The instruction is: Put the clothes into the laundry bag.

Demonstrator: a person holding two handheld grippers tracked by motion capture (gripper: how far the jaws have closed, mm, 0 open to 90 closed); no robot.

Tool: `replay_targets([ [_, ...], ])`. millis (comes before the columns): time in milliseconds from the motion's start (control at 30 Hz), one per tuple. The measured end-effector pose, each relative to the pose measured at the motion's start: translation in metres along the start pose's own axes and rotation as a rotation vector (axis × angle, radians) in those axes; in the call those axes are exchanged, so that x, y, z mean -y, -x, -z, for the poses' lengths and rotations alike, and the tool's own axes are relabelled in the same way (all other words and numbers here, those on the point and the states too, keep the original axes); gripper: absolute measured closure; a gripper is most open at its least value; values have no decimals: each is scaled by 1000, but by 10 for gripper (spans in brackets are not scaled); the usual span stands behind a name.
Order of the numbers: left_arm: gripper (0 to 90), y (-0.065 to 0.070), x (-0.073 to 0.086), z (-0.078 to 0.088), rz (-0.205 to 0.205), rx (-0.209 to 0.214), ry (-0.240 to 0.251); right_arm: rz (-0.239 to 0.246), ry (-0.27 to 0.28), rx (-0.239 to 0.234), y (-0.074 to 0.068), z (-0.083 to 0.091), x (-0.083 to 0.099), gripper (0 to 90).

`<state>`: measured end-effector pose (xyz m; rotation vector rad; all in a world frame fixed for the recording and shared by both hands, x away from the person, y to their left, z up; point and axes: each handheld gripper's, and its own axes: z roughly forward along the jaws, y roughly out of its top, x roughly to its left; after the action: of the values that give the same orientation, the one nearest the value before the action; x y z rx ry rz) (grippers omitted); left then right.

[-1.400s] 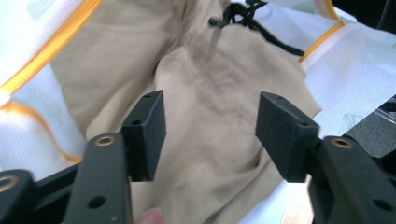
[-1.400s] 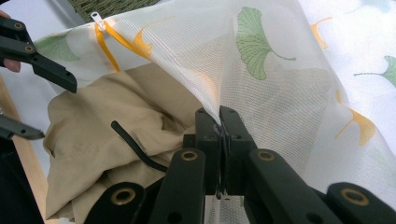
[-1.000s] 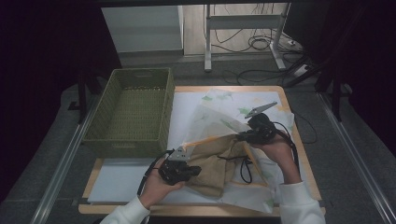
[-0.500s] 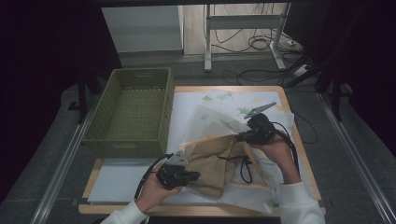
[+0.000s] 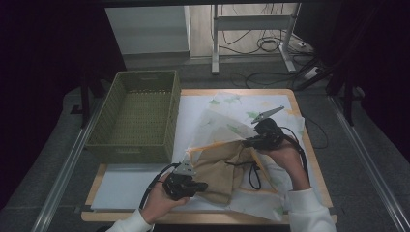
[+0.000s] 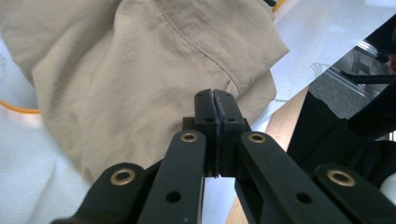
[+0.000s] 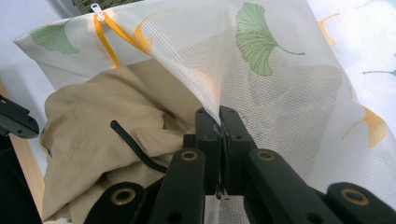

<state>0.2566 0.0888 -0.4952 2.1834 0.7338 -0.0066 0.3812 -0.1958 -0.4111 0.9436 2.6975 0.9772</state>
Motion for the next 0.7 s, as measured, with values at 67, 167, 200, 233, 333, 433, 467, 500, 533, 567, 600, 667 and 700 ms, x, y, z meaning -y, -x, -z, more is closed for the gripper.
replay_targets([
  [67,900,1,1,-3,-11,9,-11,1,-2,-1,0,-1,0,864],
  [167,900,3,3,-11,-19,28,-40,-1,-4,-4,0,-1,0,864],
  [200,900,4,3,-14,-20,39,-52,-2,-3,-4,0,-1,0,864],
  [233,900,5,4,-16,-23,44,-61,-2,-2,-4,1,-1,0,864],
  [333,900,6,5,-27,-20,48,-93,-2,-2,-3,0,0,0,864],
  [433,900,3,4,-33,-19,32,-103,2,-5,-3,-1,-2,0,864],
  [467,900,3,3,-35,-19,26,-105,2,-7,-3,-1,-2,0,864],
  [500,900,2,2,-36,-20,22,-107,3,-9,-3,-1,-2,-1,864],
  [533,900,2,1,-38,-18,20,-107,3,-9,-3,-2,-2,-1,864],
  [567,900,1,1,-38,-19,17,-107,3,-9,-3,-2,-2,-1,864],
  [600,900,1,0,-39,-22,14,-107,3,-9,-3,-2,-2,-1,864],
  [667,900,2,-1,-41,-25,2,-108,0,-8,-3,-2,-2,-1,864],
  [700,900,2,-2,-43,-27,-4,-110,-1,-8,-3,-2,-2,-1,864],
])
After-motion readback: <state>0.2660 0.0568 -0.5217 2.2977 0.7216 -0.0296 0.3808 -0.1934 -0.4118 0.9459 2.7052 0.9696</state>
